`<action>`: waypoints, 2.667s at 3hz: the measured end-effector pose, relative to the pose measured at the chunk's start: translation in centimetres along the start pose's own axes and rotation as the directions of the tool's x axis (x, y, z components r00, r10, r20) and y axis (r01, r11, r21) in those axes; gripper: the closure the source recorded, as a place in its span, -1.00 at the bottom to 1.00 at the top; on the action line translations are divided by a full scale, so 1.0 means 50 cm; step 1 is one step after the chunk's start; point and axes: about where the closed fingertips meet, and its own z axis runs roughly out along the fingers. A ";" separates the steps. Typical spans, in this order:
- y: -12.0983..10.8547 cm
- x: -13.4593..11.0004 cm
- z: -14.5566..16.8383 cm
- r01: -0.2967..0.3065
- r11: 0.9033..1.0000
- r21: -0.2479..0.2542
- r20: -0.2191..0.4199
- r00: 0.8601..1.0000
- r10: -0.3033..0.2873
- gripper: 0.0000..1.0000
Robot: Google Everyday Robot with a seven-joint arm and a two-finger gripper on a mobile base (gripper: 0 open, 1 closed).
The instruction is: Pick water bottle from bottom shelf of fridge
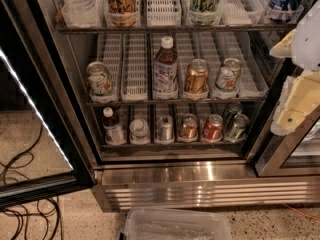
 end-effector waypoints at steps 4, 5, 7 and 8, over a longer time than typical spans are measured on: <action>0.042 -0.251 0.315 -0.123 0.986 -0.115 0.236 0.960 0.148 -1.00; 0.022 -0.266 0.316 -0.133 0.988 -0.081 0.268 0.952 0.151 -1.00; 0.031 -0.286 0.330 -0.140 0.987 -0.076 0.299 0.941 0.156 -1.00; 0.133 -0.322 0.422 -0.178 0.969 -0.172 0.391 0.890 0.233 -1.00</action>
Offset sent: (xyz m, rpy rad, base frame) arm 0.0550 0.0904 -0.0921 0.2232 -0.0392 -0.0491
